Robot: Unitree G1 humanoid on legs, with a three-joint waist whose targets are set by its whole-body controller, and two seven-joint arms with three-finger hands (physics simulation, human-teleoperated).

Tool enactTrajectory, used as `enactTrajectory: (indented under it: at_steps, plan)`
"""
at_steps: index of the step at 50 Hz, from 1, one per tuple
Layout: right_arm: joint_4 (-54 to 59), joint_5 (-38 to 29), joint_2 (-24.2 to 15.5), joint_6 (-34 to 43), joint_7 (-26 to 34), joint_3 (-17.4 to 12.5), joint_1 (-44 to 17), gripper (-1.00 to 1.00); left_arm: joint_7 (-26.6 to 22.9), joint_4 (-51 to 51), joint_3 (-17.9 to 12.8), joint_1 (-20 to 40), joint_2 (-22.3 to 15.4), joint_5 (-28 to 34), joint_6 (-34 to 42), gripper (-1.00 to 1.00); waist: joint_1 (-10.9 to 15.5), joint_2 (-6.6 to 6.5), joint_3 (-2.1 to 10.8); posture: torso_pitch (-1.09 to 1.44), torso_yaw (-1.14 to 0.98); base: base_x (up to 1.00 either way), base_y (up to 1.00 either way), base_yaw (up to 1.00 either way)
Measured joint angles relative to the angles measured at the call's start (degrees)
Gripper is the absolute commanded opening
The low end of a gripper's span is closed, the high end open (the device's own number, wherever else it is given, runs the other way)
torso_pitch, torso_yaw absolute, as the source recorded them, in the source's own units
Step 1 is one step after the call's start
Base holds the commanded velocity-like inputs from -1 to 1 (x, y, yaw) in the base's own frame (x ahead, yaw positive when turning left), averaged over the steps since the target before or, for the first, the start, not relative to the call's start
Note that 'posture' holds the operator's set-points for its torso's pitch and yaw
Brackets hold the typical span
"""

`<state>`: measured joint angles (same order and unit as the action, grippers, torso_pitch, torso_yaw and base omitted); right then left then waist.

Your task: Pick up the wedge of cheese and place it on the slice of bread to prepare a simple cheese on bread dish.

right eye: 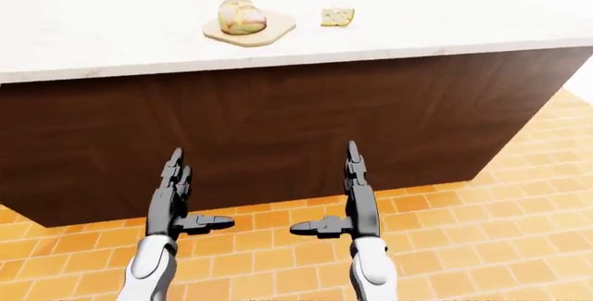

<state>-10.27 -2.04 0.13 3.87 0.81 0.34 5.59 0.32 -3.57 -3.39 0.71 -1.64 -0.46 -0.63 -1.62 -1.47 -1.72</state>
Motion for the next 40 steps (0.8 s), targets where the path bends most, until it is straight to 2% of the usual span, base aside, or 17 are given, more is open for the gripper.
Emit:
enactTrajectory:
  at_steps: [3, 6, 10, 13, 18, 22, 26, 33, 36, 40]
  plan:
    - [0.9, 0.2, 0.1, 0.8, 0.4, 0.7, 0.7, 1.00, 0.3, -1.2, -0.7, -0.7, 0.0, 0.0, 0.7, 1.00, 0.7, 1.58, 0.03, 0.00, 0.00, 0.00, 0.00, 0.00]
    - [0.6, 0.1, -0.1, 1.4, 0.4, 0.4, 0.6, 1.00, 0.4, -3.0, -0.6, -0.4, 0.1, -0.1, 0.9, 1.00, 1.5, 2.17, 0.27, 0.00, 0.00, 0.00, 0.00, 0.00]
    - [0.4, 0.0, -0.1, 1.0, 0.1, 0.1, 0.1, 1.00, -0.1, -3.8, 0.2, 0.3, 0.3, -0.5, 0.9, 1.00, 1.8, 2.20, 0.71, 0.00, 0.00, 0.00, 0.00, 0.00]
    - [1.2, 0.8, 0.1, 1.5, -0.1, -0.4, -0.9, 1.00, -1.1, -8.3, -0.7, 3.6, -0.1, -2.5, 0.7, 1.00, 2.0, 2.06, 1.07, 0.00, 0.00, 0.00, 0.00, 0.00]
    - [2.5, 2.8, -1.4, 6.0, -2.1, -4.4, -5.6, 1.00, -0.9, 0.3, -0.7, 5.6, -1.0, -3.3, 10.4, 1.00, 1.9, 2.02, 0.87, 0.00, 0.00, 0.00, 0.00, 0.00]
    - [-2.2, 4.2, -2.9, 14.7, -1.9, -5.4, -10.3, 1.00, -0.8, 6.2, -2.1, 10.7, -2.4, -4.8, 17.3, 1.00, 1.8, 1.83, 1.22, 0.00, 0.00, 0.00, 0.00, 0.00]
    - [-4.1, 5.5, -5.5, 21.5, 0.2, -6.8, -17.1, 1.00, 0.4, 8.8, -4.1, 17.4, -4.6, -6.5, 24.9, 1.00, 1.8, 1.82, 1.61, 0.00, 0.00, 0.00, 0.00, 0.00]
    - [-3.9, 8.9, -12.3, 38.6, 0.7, -11.6, -34.4, 1.00, 3.5, 10.8, -5.6, 30.0, -9.2, -8.0, 38.1, 1.00, 1.8, 1.79, 0.91, 0.00, 0.00, 0.00, 0.00, 0.00]
    - [-2.3, 10.7, -17.3, 46.4, 0.4, -12.5, -44.5, 1.00, 3.6, 7.1, -6.7, 37.8, -11.4, -9.6, 42.3, 1.00, 1.8, 1.75, 0.43, 0.00, 0.00, 0.00, 0.00, 0.00]
    - [3.4, 11.5, -21.9, 49.7, 0.9, -12.2, -56.2, 1.00, 4.8, 1.8, -8.0, 47.1, -15.3, -11.9, 47.0, 1.00, 1.6, 1.99, 0.27, 0.00, 0.00, 0.00, 0.00, 0.00]
